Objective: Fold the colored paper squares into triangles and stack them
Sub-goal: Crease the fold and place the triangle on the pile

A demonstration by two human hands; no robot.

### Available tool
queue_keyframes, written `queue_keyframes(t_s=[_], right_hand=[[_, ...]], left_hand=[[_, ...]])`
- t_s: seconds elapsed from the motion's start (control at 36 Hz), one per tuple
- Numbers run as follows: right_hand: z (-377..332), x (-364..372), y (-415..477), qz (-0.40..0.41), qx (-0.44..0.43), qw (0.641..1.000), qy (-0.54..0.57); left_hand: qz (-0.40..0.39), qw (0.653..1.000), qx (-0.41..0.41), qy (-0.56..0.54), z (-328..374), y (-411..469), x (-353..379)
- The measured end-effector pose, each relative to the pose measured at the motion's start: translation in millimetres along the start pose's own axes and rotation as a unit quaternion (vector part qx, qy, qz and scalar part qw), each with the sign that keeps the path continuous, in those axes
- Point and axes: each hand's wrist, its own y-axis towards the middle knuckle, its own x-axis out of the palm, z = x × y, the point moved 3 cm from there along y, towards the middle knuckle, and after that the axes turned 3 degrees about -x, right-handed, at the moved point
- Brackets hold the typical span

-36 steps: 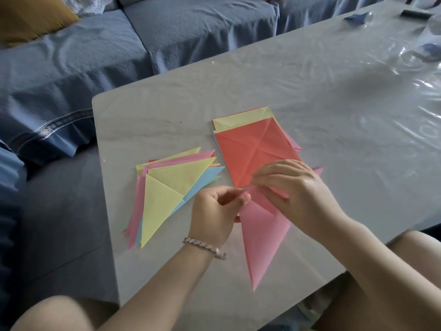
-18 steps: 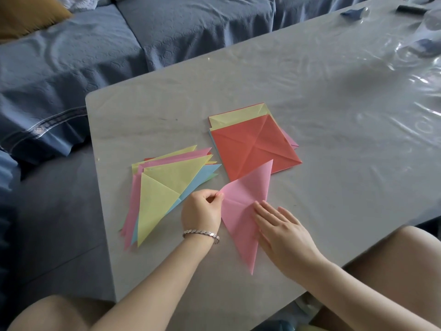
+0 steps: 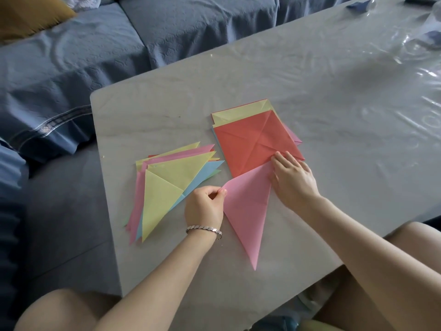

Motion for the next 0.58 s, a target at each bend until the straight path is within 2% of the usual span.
queue_keyframes(t_s=[0.36, 0.58], right_hand=[[-2, -12, -26, -0.134, -0.015, 0.99, 0.038], [-27, 0, -69, -0.195, -0.03, 0.98, 0.008]], left_hand=[[0.004, 1.0, 0.007, 0.005, -1, 1, 0], [0.008, 1.0, 0.016, 0.009, -1, 0, 0]])
